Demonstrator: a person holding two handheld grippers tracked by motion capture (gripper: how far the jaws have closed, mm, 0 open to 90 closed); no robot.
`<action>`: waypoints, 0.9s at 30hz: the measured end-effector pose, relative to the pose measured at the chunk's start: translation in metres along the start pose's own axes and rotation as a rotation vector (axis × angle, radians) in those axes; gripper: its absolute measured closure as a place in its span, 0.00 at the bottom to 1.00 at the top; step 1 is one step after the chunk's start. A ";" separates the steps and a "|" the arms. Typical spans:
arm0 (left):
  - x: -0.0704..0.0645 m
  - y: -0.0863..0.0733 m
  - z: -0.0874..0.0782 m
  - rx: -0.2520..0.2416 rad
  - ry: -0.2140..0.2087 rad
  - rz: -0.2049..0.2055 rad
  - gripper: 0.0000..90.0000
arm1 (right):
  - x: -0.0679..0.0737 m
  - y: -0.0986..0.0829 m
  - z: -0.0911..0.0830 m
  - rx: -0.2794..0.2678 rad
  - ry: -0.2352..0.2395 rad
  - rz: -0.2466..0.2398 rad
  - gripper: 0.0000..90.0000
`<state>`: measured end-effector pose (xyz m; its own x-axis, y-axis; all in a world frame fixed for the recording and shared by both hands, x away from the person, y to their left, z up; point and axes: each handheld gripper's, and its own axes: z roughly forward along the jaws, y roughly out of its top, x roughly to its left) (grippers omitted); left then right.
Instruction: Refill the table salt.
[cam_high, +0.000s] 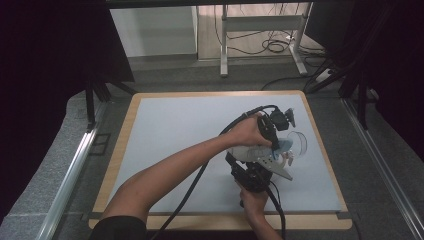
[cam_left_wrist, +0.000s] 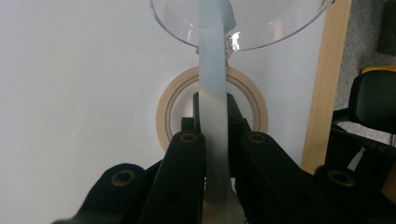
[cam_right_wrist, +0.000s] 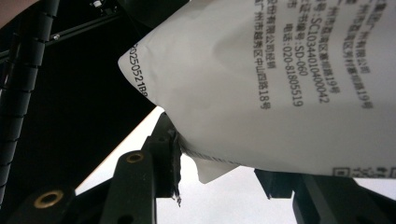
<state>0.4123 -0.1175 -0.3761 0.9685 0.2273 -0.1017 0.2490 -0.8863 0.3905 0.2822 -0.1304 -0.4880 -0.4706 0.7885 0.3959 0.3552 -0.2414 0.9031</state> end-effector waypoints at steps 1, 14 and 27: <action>0.000 0.000 0.000 0.000 0.000 0.001 1.00 | 0.000 0.000 0.000 0.000 0.000 -0.001 0.63; 0.000 -0.001 -0.001 -0.002 -0.001 0.000 1.00 | 0.000 0.000 0.001 -0.003 -0.002 -0.012 0.63; -0.001 0.001 -0.002 0.001 0.000 0.003 1.00 | 0.001 0.001 0.000 -0.007 -0.001 -0.023 0.63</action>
<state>0.4116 -0.1176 -0.3742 0.9693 0.2243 -0.1003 0.2457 -0.8875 0.3898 0.2822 -0.1300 -0.4872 -0.4778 0.7945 0.3749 0.3387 -0.2272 0.9131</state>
